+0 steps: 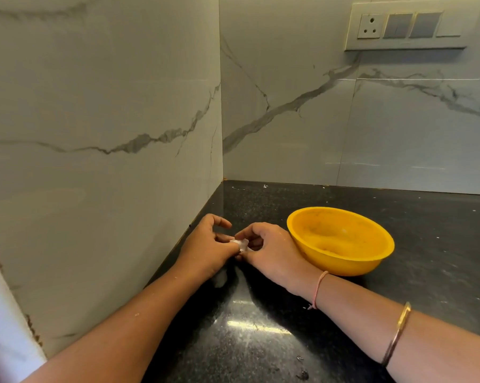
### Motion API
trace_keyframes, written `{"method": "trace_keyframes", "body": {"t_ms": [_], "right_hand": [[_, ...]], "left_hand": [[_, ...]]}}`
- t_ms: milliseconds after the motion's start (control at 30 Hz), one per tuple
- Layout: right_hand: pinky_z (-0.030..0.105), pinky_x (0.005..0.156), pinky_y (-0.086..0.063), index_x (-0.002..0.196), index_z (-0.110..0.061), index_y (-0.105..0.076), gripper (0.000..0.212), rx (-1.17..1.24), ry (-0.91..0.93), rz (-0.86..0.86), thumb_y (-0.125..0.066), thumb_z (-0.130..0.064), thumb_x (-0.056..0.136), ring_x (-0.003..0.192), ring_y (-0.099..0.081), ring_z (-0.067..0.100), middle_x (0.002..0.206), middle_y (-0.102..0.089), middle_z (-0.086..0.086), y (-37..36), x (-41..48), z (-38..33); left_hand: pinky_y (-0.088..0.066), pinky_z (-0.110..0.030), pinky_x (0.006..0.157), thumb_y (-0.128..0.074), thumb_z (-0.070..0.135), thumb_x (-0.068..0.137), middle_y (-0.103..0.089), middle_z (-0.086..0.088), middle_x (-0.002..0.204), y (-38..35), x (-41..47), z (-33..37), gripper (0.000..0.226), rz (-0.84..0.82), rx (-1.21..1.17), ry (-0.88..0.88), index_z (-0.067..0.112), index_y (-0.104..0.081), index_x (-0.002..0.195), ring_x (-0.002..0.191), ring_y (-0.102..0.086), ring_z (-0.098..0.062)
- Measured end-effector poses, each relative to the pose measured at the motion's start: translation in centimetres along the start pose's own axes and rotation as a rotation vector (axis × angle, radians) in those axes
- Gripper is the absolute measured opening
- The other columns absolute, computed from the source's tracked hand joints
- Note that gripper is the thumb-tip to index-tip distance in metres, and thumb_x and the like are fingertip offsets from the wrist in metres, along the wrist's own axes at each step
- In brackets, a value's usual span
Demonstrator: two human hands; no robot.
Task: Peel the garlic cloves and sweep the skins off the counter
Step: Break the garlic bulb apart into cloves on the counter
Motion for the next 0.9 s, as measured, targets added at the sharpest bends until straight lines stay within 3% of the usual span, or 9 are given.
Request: {"method": "trace_keyframes", "body": {"t_ms": [233,400,567,733,900], "right_hand": [[0.03,0.087,-0.054,0.103,-0.019,-0.066,0.032,0.088,-0.027,-0.043,-0.077,-0.012,0.075,0.095,-0.064,0.011,0.102,-0.069,-0.001,-0.34,-0.06,0.25],[0.028,0.087,-0.053,0.104,-0.02,-0.064,0.028,0.153,-0.03,-0.001,-0.072,-0.008,0.079,0.095,-0.063,0.01,0.104,-0.068,-0.001,-0.02,-0.17,0.45],[0.03,0.087,-0.054,0.102,-0.019,-0.064,0.028,0.163,0.0,-0.004,-0.071,-0.005,0.079,0.095,-0.064,0.012,0.105,-0.067,0.001,-0.18,-0.1,0.32],[0.031,0.087,-0.054,0.103,-0.022,-0.064,0.026,0.102,0.018,-0.007,-0.073,-0.018,0.08,0.097,-0.062,0.011,0.107,-0.066,-0.002,-0.16,-0.19,0.12],[0.03,0.086,-0.054,0.102,-0.019,-0.065,0.021,0.06,0.015,0.025,-0.069,-0.014,0.082,0.096,-0.062,0.011,0.105,-0.068,-0.001,0.16,-0.2,-0.17]], "left_hand": [[-0.047,-0.022,0.062,-0.071,0.015,0.08,-0.07,0.002,0.084,0.38,0.35,-0.13,0.038,0.057,0.119,-0.027,0.026,-0.046,0.108,0.079,-0.066,-0.014],[-0.049,-0.03,0.066,-0.061,0.016,0.085,-0.07,-0.001,0.082,0.55,0.58,-0.06,0.034,0.058,0.059,-0.016,0.025,-0.045,0.114,0.076,-0.065,-0.019],[-0.046,-0.026,0.07,-0.069,0.019,0.08,-0.071,-0.004,0.09,0.33,0.35,-0.19,0.042,0.016,-0.005,0.025,0.026,-0.045,0.114,0.087,-0.064,-0.016],[-0.044,-0.022,0.064,-0.07,0.014,0.078,-0.071,-0.003,0.085,0.39,0.0,0.01,0.048,0.031,-0.046,0.024,0.024,-0.041,0.115,0.083,-0.065,-0.016],[-0.044,-0.022,0.065,-0.076,0.022,0.076,-0.072,-0.001,0.082,0.13,0.01,0.18,0.053,0.028,-0.05,0.009,0.025,-0.038,0.113,0.08,-0.066,-0.013]]}}
Point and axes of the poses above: each hand's wrist, its own x-axis towards the middle knuckle, its own y-axis out of the back of the hand, z = x × y, the point moved 8 cm from there along x, towards the middle knuckle
